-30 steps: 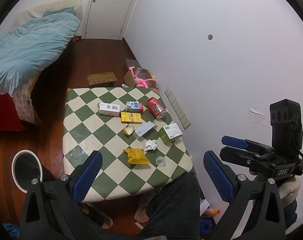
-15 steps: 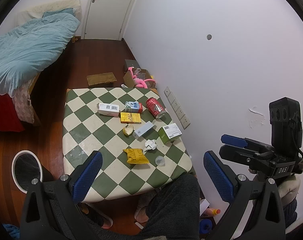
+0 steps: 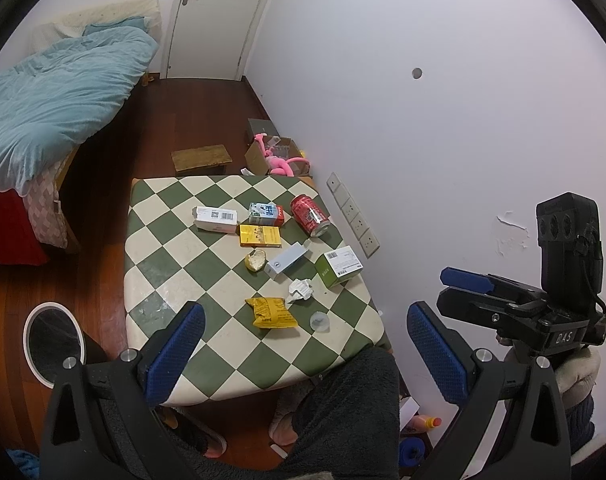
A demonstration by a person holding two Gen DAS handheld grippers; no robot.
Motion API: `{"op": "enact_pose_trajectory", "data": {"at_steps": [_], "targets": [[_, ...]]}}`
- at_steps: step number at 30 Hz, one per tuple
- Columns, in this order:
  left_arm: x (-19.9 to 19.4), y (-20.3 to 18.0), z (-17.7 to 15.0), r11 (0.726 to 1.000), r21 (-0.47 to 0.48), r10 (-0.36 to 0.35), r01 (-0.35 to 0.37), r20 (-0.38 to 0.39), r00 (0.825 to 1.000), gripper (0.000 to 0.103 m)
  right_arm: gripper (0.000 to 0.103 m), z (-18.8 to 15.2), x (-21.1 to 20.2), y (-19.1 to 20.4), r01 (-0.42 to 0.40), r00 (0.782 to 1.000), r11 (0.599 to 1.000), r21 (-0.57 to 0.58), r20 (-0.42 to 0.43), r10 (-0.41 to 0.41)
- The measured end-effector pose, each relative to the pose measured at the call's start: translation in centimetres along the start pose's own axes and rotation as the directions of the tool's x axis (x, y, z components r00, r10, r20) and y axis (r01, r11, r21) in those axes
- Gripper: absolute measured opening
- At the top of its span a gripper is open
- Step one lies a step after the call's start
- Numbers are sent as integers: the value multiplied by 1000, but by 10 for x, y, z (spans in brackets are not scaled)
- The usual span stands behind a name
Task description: Collect trash
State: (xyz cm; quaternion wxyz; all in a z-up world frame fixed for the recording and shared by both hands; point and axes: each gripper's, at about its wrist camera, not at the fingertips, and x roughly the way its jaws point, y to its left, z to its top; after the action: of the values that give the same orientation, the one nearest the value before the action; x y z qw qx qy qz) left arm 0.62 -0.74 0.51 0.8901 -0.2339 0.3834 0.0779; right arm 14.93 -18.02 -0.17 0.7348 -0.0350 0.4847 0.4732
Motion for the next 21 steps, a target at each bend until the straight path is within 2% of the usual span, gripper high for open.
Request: {"op": "enact_pose_trajectory", "data": {"at_steps": [4, 21], "targets": [[-1, 0, 0, 1000, 3, -1, 1, 3, 1000, 103, 103, 10, 0, 10, 0, 1000, 1000, -4, -5, 0], [-4, 3, 3, 1000, 7, -1, 1, 5, 1000, 103, 103, 10, 0, 10, -1, 1000, 1000, -4, -3, 1]]}}
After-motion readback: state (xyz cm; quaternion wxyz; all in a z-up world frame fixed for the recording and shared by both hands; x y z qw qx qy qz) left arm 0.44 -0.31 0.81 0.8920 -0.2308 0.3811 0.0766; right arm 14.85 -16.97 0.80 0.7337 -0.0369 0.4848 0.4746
